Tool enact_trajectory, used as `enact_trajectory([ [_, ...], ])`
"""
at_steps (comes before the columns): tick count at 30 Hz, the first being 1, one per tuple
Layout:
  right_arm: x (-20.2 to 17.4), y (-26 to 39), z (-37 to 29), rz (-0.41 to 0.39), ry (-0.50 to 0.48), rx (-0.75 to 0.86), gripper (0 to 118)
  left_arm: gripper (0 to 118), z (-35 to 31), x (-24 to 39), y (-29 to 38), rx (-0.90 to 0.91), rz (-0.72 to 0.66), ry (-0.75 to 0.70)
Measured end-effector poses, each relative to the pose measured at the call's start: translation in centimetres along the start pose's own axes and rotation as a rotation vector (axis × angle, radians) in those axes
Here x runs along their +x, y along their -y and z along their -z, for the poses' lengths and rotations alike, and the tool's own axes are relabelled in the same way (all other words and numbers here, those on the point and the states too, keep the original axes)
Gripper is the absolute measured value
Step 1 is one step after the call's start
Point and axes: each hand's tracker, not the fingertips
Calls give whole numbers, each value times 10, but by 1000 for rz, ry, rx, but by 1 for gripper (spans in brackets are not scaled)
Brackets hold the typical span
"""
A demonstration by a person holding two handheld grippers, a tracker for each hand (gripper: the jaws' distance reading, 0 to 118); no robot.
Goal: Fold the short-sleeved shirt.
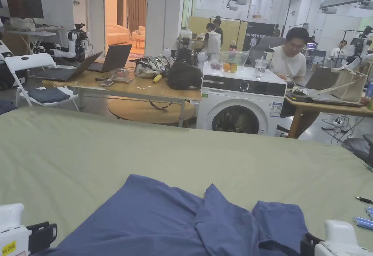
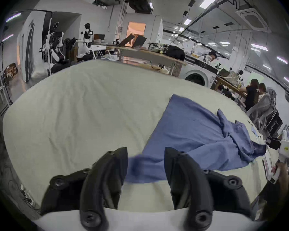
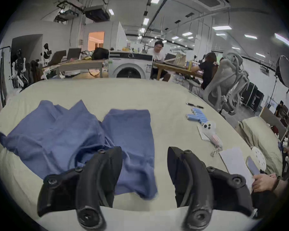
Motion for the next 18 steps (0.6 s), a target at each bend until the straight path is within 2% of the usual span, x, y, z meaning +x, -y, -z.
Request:
enact_trajectory([
  [6, -42, -2, -23, 56, -84, 117, 56, 44, -11, 39, 4, 111, 45, 52],
  [7, -48, 0, -24, 52, -95, 126, 52, 44, -11, 47, 6, 116, 63, 60],
  [8, -56, 2, -27, 51, -115, 137, 27, 36, -12, 56, 10, 131, 97, 63],
  [9, -61, 2, -28, 51, -113, 135, 2, 19, -12, 62, 15, 142, 122, 57],
  [10, -68, 5, -29, 56, -109, 140, 0, 0, -11, 69, 18, 144, 149, 36],
  [11, -71, 6, -30, 64, -125, 146, 0, 0, -11, 75, 20, 159, 157, -9],
  [12, -73, 7, -31, 70, -158, 150, 0, 0, -11, 77, 21, 146, 153, 18],
  [14, -80, 7, -31, 62, -160, 148, 0, 0, -2, 70, 25, 118, 130, 48],
  [18, -89, 8, -28, 56, -182, 133, 0, 0, 10, 45, 24, 86, 110, -2],
])
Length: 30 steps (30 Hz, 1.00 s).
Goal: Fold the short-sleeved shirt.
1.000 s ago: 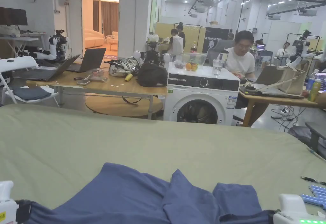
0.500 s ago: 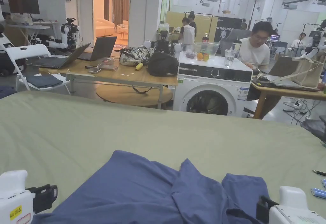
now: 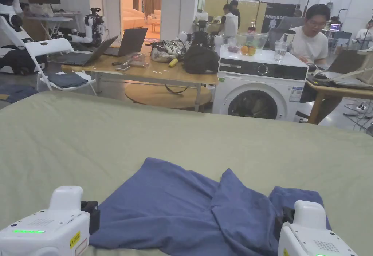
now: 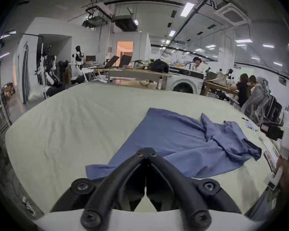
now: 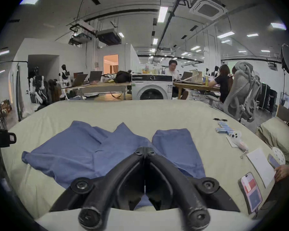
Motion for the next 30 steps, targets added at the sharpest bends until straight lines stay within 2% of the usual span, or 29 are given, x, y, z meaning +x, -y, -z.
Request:
enact_trajectory([
  [7, -4, 0, 14, -17, -25, -55, 0, 0, 12, -53, -26, -235, -99, -13],
  [10, -7, 2, 20, -39, -31, -76, 0, 6, 30, -80, -32, -355, -139, -9],
  [12, -9, 3, 23, -45, -38, -92, 0, 36, 39, -89, -28, -424, -176, -1],
  [13, -10, 4, 24, -46, -41, -98, 0, 47, 45, -94, -24, -453, -197, -17],
  [14, -11, 6, 24, -48, -42, -103, 0, 53, 52, -97, -19, -486, -217, -37],
  [19, -15, 13, 27, -57, -53, -130, 0, 54, 77, -87, 10, -583, -193, -137],
  [23, -15, 17, 30, -68, -54, -150, 0, 55, 74, -73, 9, -518, -165, -151],
  [25, -14, 18, 31, -65, -59, -160, 0, 55, 76, -63, 9, -546, -106, -184],
  [30, -16, 16, 39, -77, -68, -180, 0, 55, 85, -60, 4, -531, -82, -205],
])
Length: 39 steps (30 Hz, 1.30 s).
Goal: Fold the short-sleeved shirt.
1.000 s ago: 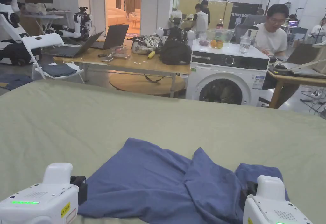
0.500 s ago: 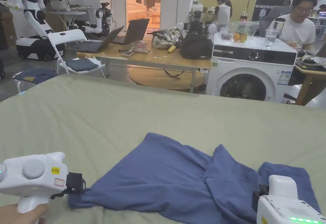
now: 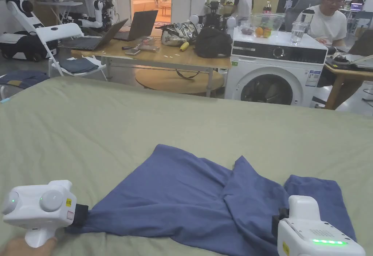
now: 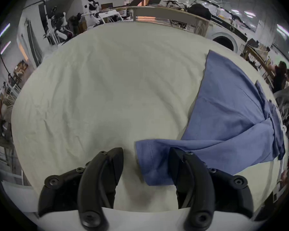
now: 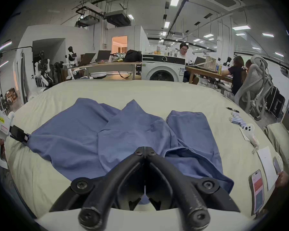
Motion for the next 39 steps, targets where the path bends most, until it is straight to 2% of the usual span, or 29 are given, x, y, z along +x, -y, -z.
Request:
enact_trajectory([
  [1, 0, -1, 2, -3, -1, -4, 0, 52, 1, -1, -2, 3, 0, -5],
  [2, 1, -4, 6, -4, 0, -11, 0, 42, 0, 2, 0, 15, 4, -17],
  [3, 2, -6, 9, -3, -1, -15, 0, 26, 0, 4, 1, 31, 16, -20],
  [4, 4, -10, 13, -1, -5, -22, 0, 4, -1, 7, 2, 47, 44, -12],
  [5, 6, -16, 18, -1, -5, -34, 0, 0, 3, 5, 1, 61, 69, -1],
  [8, 18, -40, 43, 2, -18, -70, 0, 0, 0, 4, 6, 66, 71, 5],
  [10, 28, -63, 67, 7, -20, -99, 0, 0, -5, -4, 6, 90, 19, 45],
  [11, 31, -76, 84, -5, -24, -155, 7, 0, -8, -7, 8, 101, -4, 63],
  [13, 39, -94, 117, -2, -45, -219, 47, 0, -11, -11, 10, 119, -14, 74],
  [14, 41, -103, 138, -4, -46, -242, 60, 0, -13, -11, 11, 123, -10, 73],
  [17, 41, -112, 189, -70, -37, -367, 60, 0, -11, -14, 13, 136, -25, 86],
  [19, 39, -108, 216, -86, -69, -453, 60, 0, -10, -18, 14, 145, -47, 100],
  [22, 38, -94, 245, -99, -60, -555, 60, 0, -4, -22, 15, 140, -75, 119],
  [24, 40, -94, 243, -77, -83, -527, 59, 0, -3, -22, 14, 140, -70, 117],
  [25, 41, -96, 241, -60, -87, -504, 54, 0, -3, -20, 14, 139, -64, 117],
  [27, 44, -99, 237, -48, -114, -477, 13, 0, -2, -19, 12, 143, -50, 112],
  [28, 45, -98, 236, -46, -123, -475, 1, 0, -2, -19, 11, 146, -49, 113],
  [31, 44, -98, 226, -70, -128, -438, 1, 0, -4, -17, 8, 158, -52, 120],
  [35, 50, -108, 189, 5, -127, -309, 0, 0, -14, -16, 5, 184, -52, 124],
  [39, 51, -116, 145, -7, -110, -203, 0, 0, -32, -15, -2, 238, -41, 140],
])
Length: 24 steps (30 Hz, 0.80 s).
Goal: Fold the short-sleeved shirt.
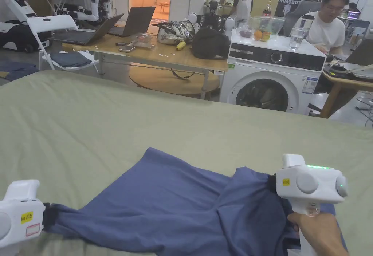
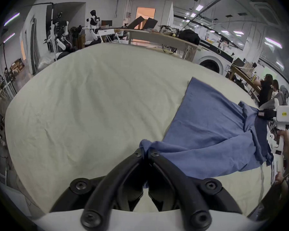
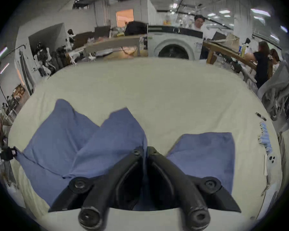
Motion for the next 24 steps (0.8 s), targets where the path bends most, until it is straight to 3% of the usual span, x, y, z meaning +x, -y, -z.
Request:
enact_trajectory([
  [6, -1, -3, -58, 15, 4, 79, 0, 0, -33, 10, -23, 94, 12, 46],
  [11, 2, -6, -84, -41, 81, 112, 1, 0, -58, 20, -43, 137, 37, 74],
  [15, 11, -4, -98, -7, 82, 130, 1, 0, -70, 24, -50, 167, 38, 100],
  [18, 8, -3, -113, -51, 136, 203, 1, 0, -75, 28, -56, 180, 41, 109],
  [24, 12, -29, -154, -34, 142, 299, 1, 0, -99, 42, -90, 253, 70, 129],
])
